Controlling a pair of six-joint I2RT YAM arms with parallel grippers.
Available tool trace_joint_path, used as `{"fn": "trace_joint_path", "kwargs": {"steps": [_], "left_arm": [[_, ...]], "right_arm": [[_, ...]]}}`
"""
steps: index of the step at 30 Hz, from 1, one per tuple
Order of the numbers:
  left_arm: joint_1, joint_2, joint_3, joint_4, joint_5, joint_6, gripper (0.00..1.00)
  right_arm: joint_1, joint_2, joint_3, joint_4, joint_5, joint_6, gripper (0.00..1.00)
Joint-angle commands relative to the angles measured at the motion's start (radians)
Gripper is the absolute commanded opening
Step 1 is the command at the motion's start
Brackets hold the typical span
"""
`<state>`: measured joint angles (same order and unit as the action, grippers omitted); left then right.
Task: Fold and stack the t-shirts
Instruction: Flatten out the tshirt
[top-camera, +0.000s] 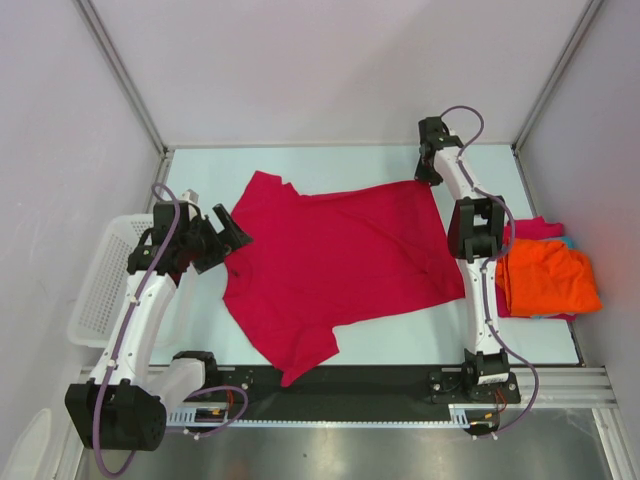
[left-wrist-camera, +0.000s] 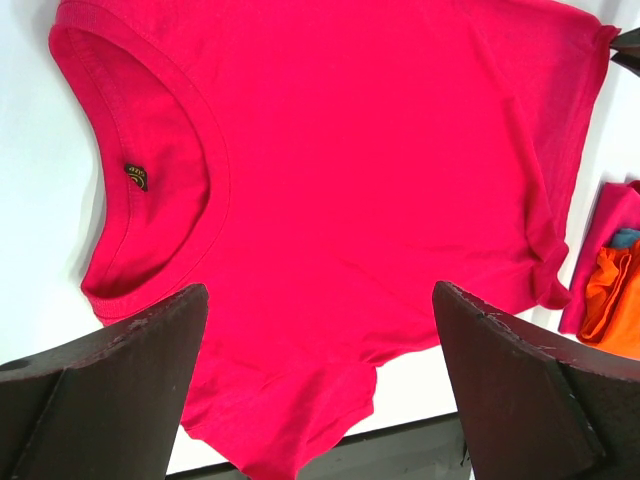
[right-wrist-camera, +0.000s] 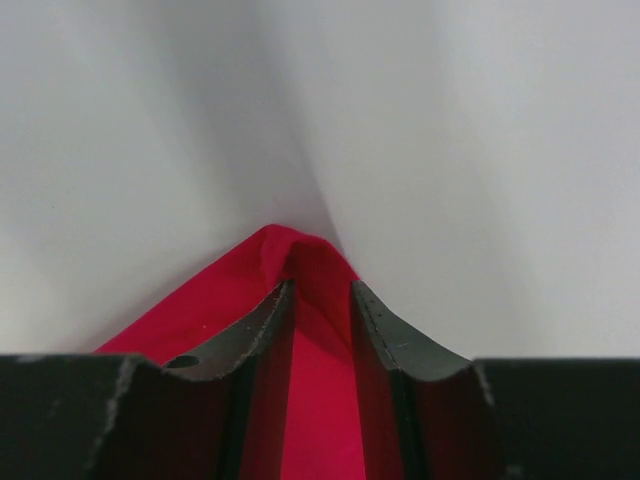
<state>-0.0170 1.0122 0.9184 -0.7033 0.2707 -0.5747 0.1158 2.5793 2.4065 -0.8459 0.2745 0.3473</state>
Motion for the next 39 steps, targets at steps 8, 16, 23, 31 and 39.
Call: {"fn": "trace_joint_path", "kwargs": {"steps": [8,16,23,31,39], "left_arm": [[0.009,-0.007,0.008,0.013,0.022,0.016,0.99],[0.009,-0.004,0.005,0.016,0.019,0.016,1.00],[0.009,0.002,-0.001,0.025,0.027,0.015,1.00],[0.009,-0.001,-0.003,0.027,0.027,0.015,0.99],[0.009,0.000,-0.007,0.031,0.028,0.015,1.00]], "right_arm": [[0.008,-0.039,-0.012,0.025,0.002,0.007,0.32],[0.013,-0.065,-0.050,0.039,0.031,0.015,0.28],[0.008,-0.100,-0.067,0.059,0.034,0.009,0.29],[0.022,-0.122,-0.067,0.068,0.045,0.009,0.28],[0.028,-0.122,-0.055,0.070,0.046,-0.001,0.28]]}}
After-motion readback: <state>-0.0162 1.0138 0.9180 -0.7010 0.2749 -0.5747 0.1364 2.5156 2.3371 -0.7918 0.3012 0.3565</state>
